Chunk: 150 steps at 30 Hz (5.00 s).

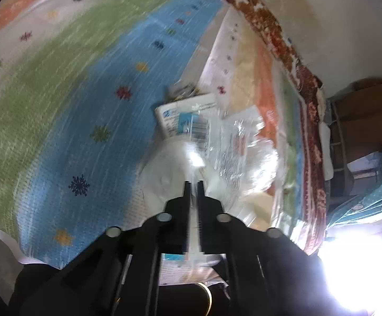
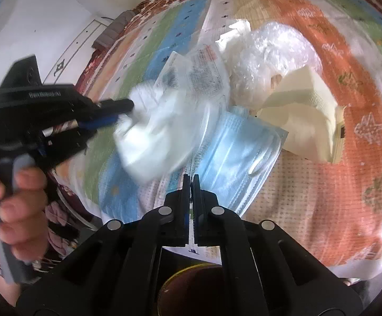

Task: Collect trash
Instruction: 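Close left gripper on white plastic bag while right gripper grasps printed paper packet, then lift the bag with left gripper while right gripper carries packet over bin, then open left gripper into the bin while right gripper releases the packet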

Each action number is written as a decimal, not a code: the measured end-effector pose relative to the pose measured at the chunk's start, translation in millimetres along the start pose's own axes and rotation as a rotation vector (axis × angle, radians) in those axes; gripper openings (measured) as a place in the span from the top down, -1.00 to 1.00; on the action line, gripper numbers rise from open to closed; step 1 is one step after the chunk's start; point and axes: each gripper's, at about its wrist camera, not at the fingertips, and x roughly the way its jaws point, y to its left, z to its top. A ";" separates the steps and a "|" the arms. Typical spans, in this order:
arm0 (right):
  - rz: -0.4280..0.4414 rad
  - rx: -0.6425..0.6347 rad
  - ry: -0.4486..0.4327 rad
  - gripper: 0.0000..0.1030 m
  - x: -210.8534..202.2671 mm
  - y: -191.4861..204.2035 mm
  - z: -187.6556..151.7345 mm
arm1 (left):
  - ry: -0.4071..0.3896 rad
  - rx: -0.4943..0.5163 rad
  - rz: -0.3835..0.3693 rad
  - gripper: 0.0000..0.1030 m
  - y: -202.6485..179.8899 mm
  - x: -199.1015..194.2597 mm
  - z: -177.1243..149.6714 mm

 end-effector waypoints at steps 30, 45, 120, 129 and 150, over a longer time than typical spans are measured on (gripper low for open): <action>-0.249 -0.270 -0.129 0.99 -87.2 28.5 -1.7 | -0.140 0.240 0.029 0.97 -50.8 -65.5 -4.9; -0.271 -0.308 -0.200 0.99 -134.4 45.9 -20.6 | -0.183 0.430 0.111 0.97 -83.3 -86.7 -43.9; -0.324 -0.294 -0.008 0.99 -163.9 32.4 -208.7 | -0.031 0.551 0.216 0.97 -65.8 -93.5 -219.2; -0.331 -0.256 0.086 0.99 -144.6 22.5 -213.6 | 0.060 0.568 0.314 0.97 -59.5 -62.7 -234.2; -0.291 -0.115 0.315 0.99 -87.2 -10.7 -214.9 | 0.247 0.452 0.402 0.97 -34.3 4.1 -228.5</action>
